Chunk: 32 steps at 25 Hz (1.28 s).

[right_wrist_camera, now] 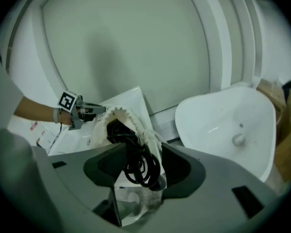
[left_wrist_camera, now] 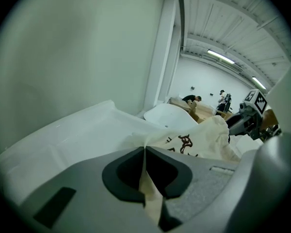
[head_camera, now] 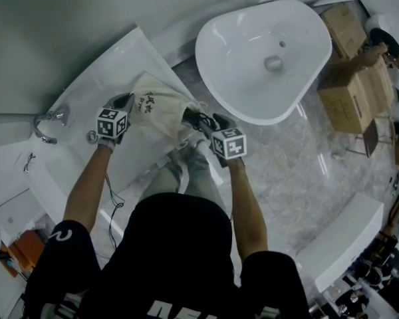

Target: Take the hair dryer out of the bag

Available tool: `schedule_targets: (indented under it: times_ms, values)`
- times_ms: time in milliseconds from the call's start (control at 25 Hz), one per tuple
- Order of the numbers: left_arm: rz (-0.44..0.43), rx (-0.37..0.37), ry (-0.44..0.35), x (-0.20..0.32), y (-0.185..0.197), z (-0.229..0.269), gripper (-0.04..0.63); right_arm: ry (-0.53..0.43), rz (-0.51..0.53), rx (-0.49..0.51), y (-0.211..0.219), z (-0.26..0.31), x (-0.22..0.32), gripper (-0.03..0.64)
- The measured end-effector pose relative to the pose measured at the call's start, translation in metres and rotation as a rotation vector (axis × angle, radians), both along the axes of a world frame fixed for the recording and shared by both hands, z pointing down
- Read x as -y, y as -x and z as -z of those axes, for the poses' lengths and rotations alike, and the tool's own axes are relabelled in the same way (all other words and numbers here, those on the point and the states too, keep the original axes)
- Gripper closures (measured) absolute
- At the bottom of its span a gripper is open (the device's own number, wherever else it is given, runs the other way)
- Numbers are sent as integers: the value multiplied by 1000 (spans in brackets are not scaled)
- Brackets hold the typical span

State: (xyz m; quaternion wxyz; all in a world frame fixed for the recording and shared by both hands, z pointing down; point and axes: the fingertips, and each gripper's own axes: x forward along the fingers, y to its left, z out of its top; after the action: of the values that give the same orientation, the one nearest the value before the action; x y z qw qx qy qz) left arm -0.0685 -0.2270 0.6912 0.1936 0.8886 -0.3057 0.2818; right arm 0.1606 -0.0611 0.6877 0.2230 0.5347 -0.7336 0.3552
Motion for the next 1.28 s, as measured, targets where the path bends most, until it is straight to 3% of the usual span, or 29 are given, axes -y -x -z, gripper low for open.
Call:
schedule_targets:
  times_ms: [80, 160, 320, 440, 600, 760, 880, 1000, 1280]
  values:
    - [-9, -5, 1, -2, 0, 0, 594, -87, 97, -138, 13, 22, 8, 394]
    - [-12, -7, 3, -2, 1, -1, 594, -114, 239, -230, 38, 25, 14, 396]
    - [-14, -8, 20, -2, 1, -5, 594, -12, 395, -298, 63, -16, 22, 396]
    - [-26, 3, 37, -2, -1, -11, 594, 32, 438, -325, 65, -34, 25, 397]
    - [-33, 19, 51, -1, -2, -18, 594, 62, 473, -365, 62, -43, 28, 459]
    - [-31, 27, 57, -1, -2, -24, 594, 164, 525, -389, 63, -51, 33, 449]
    - [-24, 20, 66, 0, 1, -25, 594, 237, 588, -473, 66, -59, 33, 445]
    - [-15, 10, 82, 2, 4, -28, 594, 251, 622, -536, 72, -67, 36, 451]
    - [3, 13, 107, 1, 6, -37, 594, 211, 618, -513, 76, -69, 40, 453]
